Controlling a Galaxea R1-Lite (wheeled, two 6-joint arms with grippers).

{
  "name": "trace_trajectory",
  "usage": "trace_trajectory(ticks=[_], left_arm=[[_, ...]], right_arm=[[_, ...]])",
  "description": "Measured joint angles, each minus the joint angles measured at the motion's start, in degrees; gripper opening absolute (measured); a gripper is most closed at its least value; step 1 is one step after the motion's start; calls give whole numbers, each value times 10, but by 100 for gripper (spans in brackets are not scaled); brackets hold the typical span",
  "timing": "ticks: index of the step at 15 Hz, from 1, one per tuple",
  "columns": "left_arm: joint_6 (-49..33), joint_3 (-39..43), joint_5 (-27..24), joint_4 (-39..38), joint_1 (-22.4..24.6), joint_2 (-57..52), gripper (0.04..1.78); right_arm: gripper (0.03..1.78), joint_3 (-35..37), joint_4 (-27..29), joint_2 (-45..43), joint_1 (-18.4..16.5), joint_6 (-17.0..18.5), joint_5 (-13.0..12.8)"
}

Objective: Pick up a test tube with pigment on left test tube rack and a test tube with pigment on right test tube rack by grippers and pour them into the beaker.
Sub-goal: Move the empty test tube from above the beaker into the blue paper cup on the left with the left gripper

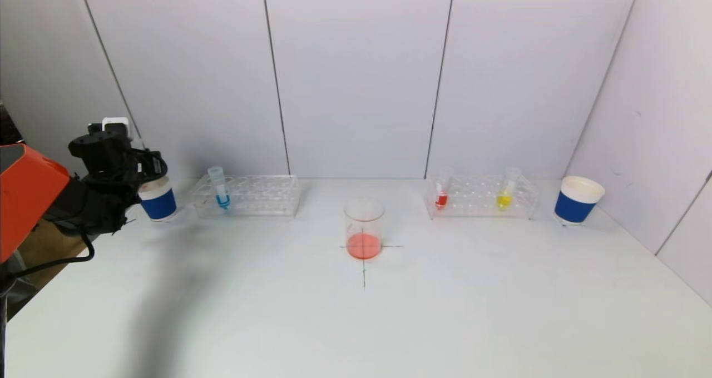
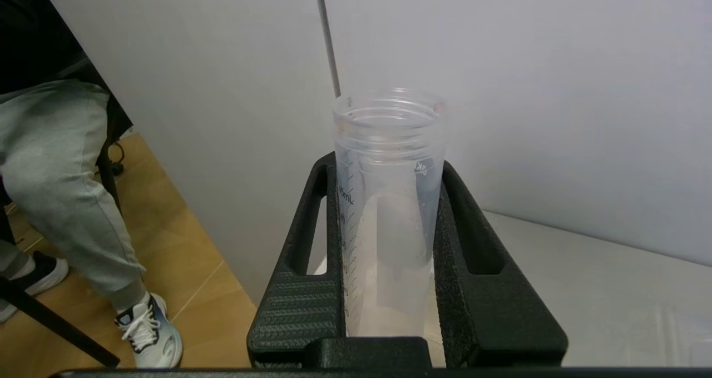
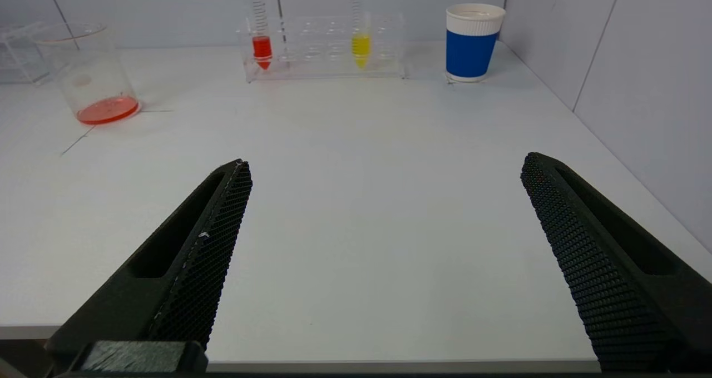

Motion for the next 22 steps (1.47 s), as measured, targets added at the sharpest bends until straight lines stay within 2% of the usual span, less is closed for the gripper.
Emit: trace_trajectory(ticks=[8,19,22], left_arm=[[-5,37,-1,-14,0,8,46],[-2,47,-1,-21,0,4,46],[-4,52,-1,-23,0,1,55]], right_arm=[[176,0,0,0,0,0,0],[176,0,0,0,0,0,0],[176,0,0,0,0,0,0]])
